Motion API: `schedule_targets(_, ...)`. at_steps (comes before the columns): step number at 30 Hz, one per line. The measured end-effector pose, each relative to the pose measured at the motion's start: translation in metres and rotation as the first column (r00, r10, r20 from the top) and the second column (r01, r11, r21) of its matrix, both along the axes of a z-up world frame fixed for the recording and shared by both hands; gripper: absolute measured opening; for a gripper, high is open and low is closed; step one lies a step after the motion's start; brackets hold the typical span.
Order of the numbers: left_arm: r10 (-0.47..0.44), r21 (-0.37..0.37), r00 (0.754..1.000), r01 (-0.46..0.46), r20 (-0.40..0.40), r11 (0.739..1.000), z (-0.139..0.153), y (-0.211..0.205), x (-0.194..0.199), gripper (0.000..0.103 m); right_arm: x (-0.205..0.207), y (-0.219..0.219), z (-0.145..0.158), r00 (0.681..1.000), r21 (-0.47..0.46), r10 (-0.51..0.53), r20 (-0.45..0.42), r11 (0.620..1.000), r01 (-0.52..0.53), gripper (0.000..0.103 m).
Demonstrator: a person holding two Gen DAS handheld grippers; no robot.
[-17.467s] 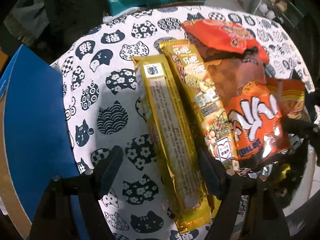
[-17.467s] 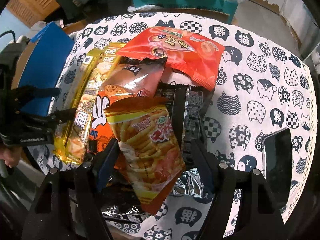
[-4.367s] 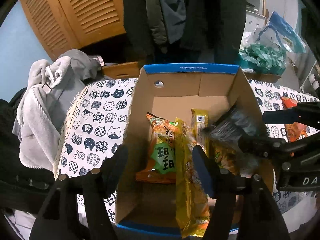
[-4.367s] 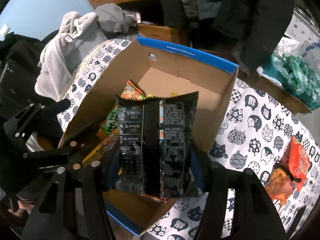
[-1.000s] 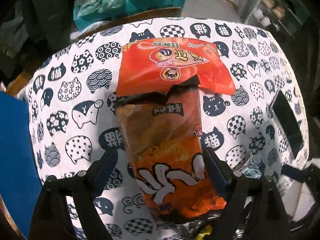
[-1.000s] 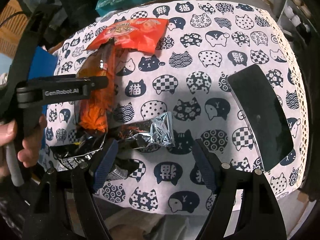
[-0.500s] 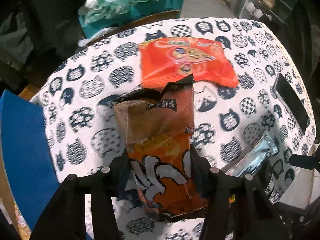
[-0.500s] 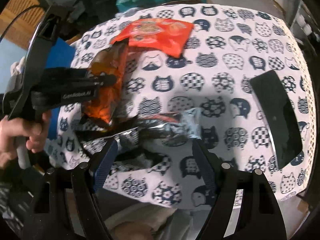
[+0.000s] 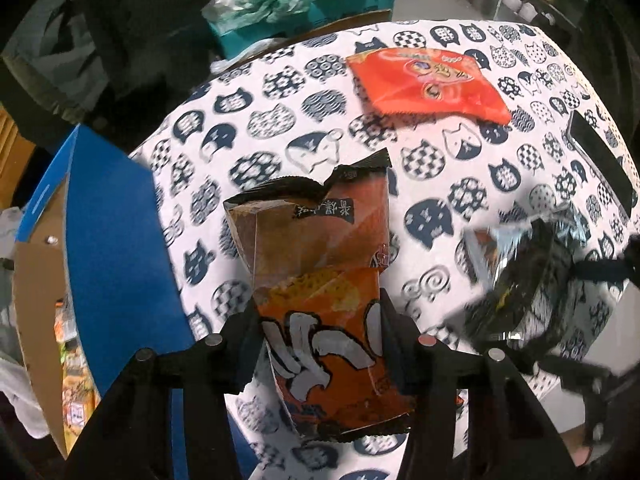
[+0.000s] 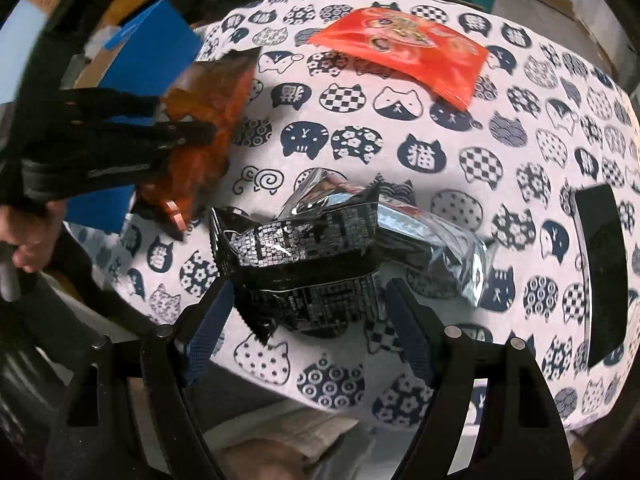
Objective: Organize snacks
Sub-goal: 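Lift both held bags off the table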
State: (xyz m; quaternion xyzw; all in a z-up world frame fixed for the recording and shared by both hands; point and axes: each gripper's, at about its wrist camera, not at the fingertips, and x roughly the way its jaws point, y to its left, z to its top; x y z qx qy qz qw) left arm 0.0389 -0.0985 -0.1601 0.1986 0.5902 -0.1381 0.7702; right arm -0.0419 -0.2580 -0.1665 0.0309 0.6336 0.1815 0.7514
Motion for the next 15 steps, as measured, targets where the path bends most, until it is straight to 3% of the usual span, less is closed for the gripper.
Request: schedule_targets(15,0.003,-0.026,1.000,-0.003,-0.010,1.000,0.005,0.024,-0.021,0.052,0.030,0.035,-0.042,0.997,-0.086,0.050,-0.059,0.995,-0.055,0.080)
